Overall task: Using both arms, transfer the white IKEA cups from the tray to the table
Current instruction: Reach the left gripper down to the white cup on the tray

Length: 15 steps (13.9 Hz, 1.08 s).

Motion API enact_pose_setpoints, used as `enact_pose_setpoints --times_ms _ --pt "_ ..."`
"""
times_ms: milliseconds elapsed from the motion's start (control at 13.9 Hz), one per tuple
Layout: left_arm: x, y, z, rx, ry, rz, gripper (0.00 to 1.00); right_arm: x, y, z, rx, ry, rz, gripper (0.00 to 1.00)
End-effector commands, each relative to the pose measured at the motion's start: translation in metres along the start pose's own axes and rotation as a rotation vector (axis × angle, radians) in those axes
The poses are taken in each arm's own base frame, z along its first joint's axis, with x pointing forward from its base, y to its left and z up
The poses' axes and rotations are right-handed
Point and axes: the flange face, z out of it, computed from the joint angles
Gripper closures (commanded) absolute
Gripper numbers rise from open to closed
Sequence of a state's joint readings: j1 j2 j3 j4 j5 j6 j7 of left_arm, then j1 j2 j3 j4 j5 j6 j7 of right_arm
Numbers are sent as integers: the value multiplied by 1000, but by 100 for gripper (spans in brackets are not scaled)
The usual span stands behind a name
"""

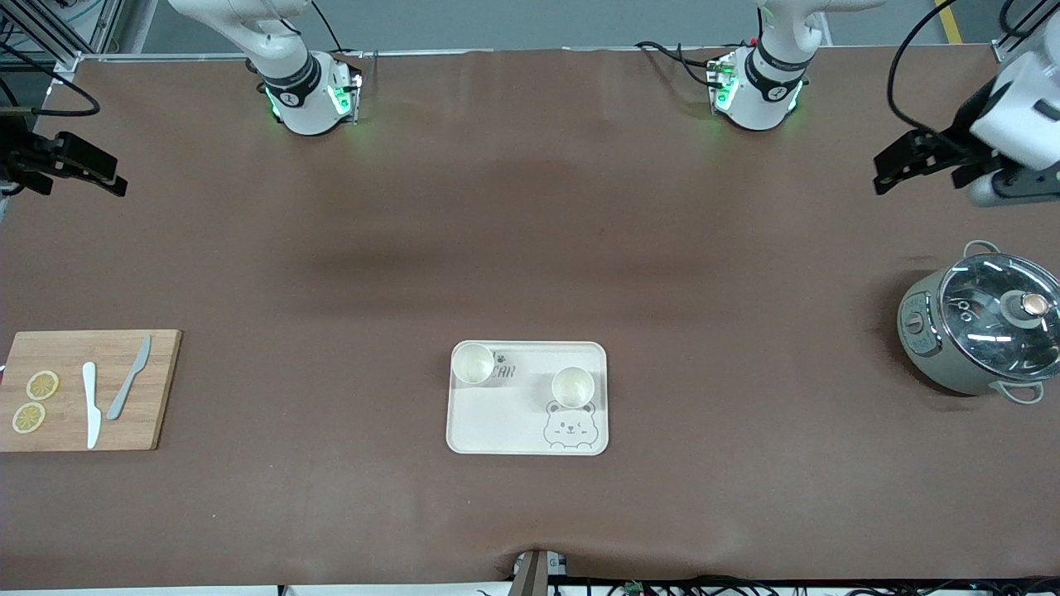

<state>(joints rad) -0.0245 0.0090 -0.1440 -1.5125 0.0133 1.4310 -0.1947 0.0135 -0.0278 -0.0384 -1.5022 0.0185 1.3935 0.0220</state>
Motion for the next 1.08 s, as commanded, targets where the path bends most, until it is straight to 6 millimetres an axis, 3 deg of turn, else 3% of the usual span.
enact_pose_setpoints --times_ms 0,359,717,861,1004 --pt "34 51 30 -15 -28 54 0 -3 3 -2 -12 -2 16 0" --pt "83 149 112 -53 19 -45 0 -4 4 -3 -12 -2 18 0" --pt "140 249 214 -107 122 -121 0 -3 7 -6 -8 8 23 0" --pt "152 279 254 -124 196 -135 0 2 7 -5 -4 8 13 0" --pt "151 306 281 -96 270 -118 0 3 7 -7 -12 6 16 0"
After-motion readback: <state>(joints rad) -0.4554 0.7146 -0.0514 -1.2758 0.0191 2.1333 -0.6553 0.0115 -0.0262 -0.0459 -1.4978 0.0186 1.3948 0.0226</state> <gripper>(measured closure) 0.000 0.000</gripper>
